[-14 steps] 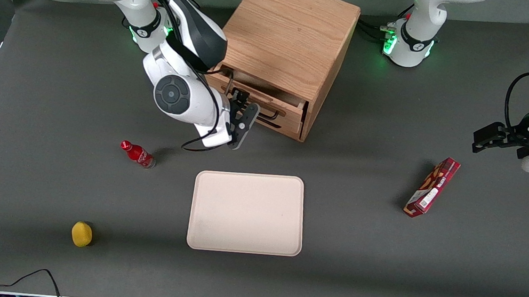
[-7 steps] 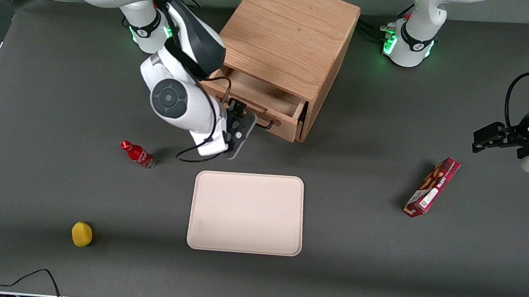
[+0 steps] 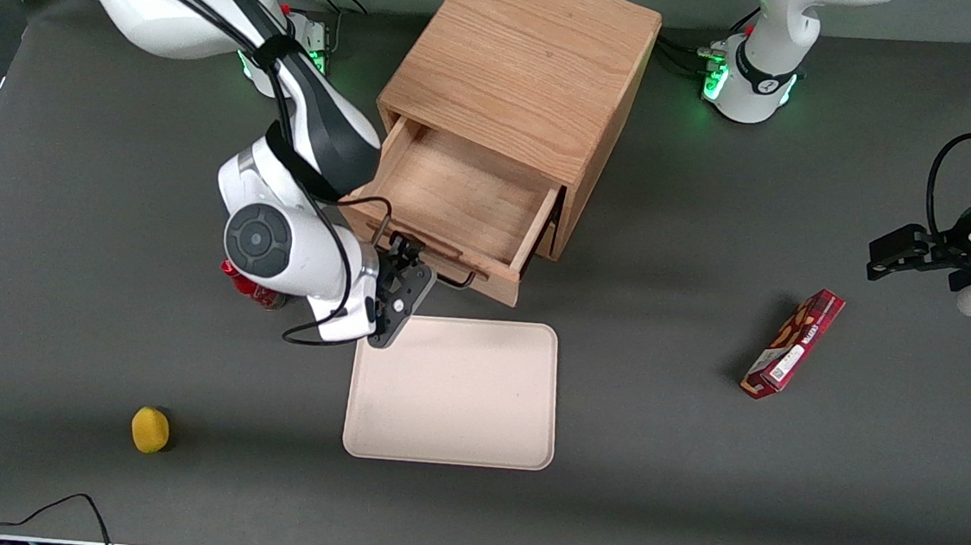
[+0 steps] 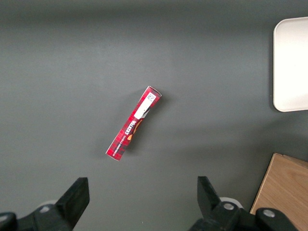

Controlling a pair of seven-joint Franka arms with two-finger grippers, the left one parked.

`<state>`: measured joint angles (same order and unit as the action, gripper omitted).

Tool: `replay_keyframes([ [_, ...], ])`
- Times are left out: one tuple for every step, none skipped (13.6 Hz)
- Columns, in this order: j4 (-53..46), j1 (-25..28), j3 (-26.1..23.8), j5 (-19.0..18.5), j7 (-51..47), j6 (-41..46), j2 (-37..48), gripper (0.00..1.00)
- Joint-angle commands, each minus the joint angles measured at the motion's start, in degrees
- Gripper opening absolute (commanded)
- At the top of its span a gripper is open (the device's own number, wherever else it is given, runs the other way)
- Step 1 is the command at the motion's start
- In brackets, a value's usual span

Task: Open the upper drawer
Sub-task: 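Pull the upper drawer outward by its handle with the right gripper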

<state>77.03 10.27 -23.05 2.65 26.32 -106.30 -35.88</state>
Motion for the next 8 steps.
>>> replay_keyframes([
  [-8.9,0.5,1.9,-1.4,3.1,4.8,-4.6,1.0],
  [-11.4,0.5,2.9,-1.4,4.3,5.9,-5.7,1.0],
  [-12.8,0.5,4.3,-1.3,6.5,6.4,-6.3,1.0],
  [-13.7,0.5,5.7,-1.1,7.9,6.5,-6.7,1.0],
  [-14.7,0.4,6.6,-1.0,8.3,6.6,-7.0,1.0],
  [-15.9,0.0,7.0,-1.0,8.3,6.6,-7.4,1.0],
  [-17.9,-0.9,7.0,-0.9,8.7,6.6,-8.1,1.0],
  [-20.3,-1.1,7.1,-0.9,9.4,7.6,-8.5,1.0],
])
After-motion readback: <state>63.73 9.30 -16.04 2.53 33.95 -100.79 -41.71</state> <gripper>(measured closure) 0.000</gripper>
